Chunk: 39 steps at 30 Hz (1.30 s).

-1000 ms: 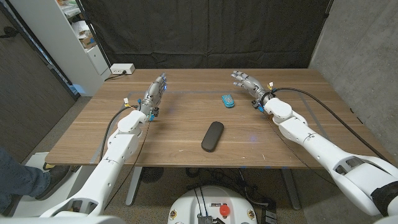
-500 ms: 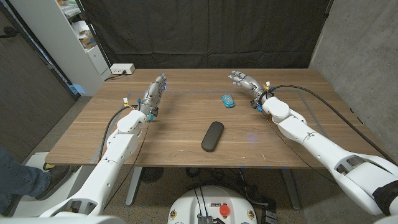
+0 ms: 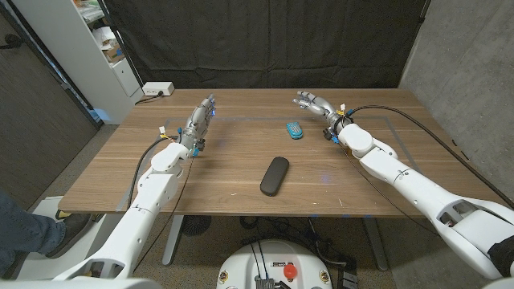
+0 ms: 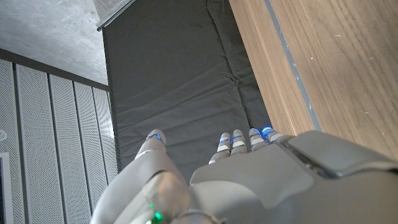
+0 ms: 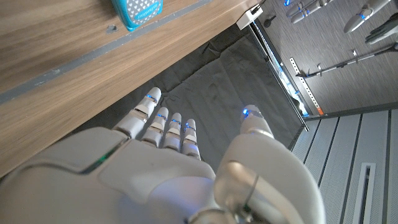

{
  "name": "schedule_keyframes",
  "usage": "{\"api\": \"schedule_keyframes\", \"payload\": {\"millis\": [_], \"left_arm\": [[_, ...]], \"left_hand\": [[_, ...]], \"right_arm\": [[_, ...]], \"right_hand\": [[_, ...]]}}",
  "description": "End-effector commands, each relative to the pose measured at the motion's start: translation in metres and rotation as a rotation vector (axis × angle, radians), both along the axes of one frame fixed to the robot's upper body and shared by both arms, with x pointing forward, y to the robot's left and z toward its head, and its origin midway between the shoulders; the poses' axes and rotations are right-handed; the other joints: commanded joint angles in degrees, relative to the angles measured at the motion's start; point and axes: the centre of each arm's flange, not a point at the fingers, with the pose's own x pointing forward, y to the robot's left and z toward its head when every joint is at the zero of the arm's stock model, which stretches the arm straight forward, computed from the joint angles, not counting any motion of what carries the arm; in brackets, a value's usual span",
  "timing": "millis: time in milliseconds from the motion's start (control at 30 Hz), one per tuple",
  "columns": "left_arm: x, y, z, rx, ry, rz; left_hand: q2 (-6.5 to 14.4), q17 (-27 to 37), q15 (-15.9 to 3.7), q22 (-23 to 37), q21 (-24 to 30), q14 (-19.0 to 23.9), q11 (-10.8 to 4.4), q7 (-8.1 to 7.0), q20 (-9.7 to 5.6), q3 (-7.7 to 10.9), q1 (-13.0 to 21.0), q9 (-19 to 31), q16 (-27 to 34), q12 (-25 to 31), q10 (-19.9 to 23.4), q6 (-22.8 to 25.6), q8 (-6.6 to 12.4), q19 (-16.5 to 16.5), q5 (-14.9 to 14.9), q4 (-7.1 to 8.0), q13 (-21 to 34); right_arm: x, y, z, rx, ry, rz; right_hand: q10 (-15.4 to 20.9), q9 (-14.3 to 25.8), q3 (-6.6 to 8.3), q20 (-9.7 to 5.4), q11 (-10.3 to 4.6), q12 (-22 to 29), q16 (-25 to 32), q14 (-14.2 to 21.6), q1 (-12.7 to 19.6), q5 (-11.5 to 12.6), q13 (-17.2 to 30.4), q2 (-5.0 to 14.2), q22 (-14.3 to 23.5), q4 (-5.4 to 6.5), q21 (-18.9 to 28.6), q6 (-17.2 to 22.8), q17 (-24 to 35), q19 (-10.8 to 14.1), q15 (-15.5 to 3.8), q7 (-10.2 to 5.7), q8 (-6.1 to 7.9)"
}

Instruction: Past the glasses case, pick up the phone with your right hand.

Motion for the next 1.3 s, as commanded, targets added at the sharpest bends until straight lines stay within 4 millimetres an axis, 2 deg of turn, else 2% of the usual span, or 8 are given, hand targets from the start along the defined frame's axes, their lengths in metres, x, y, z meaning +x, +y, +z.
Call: {"api": "schedule_keyframes", "payload": {"millis": [33,1300], "left_arm": [[-0.003,-0.004,0.0,0.002,-0.004,-0.001],[-0.002,-0.007,0.005,0.004,-0.019,-0.005]], "left_hand": [[0.0,0.1,-0.01,0.3,0.0,0.4,-0.08,0.14,0.35,0.04,0.5,0.2,0.0,0.3,0.3,0.2,-0.17,0.0,-0.2,-0.47,0.2],[0.1,0.1,-0.02,0.3,-0.1,0.2,-0.03,0.11,0.36,-0.09,0.6,0.2,-0.1,0.1,0.2,0.2,-0.32,-0.1,-0.2,-0.79,0.2]], "right_arm": [[-0.007,0.004,0.002,-0.085,-0.027,-0.055],[-0.014,0.017,0.001,-0.305,-0.129,-0.264]], "right_hand": [[0.4,0.3,0.09,-1.39,-0.34,0.4,-0.2,0.5,0.5,0.0,0.3,-0.02,0.2,-0.26,0.0,0.3,0.1,0.7,-0.87,-0.39,0.18],[0.3,0.3,0.11,-1.25,-0.88,0.2,-0.5,0.3,1.0,0.2,0.3,-0.45,0.2,-0.69,-0.3,0.7,0.2,0.7,-1.02,-1.45,0.3]]}}
